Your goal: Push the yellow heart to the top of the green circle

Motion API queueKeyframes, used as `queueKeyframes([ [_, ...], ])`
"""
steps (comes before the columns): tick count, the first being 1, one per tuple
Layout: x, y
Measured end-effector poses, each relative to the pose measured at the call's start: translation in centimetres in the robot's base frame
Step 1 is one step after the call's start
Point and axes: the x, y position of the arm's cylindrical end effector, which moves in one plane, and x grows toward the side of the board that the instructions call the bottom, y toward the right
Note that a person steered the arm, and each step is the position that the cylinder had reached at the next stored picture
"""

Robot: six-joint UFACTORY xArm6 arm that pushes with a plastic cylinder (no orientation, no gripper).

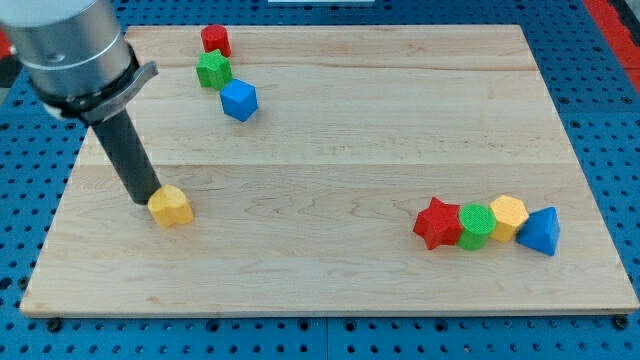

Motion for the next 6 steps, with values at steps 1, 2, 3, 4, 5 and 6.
queueKeyframes([
  [1, 2.0, 4.1],
  [2, 4.3, 6.4],
  [3, 7.9, 4.3],
  [4, 5.3, 13.7],
  [5, 1.1, 22.1],
  [6, 3.2, 18.4],
])
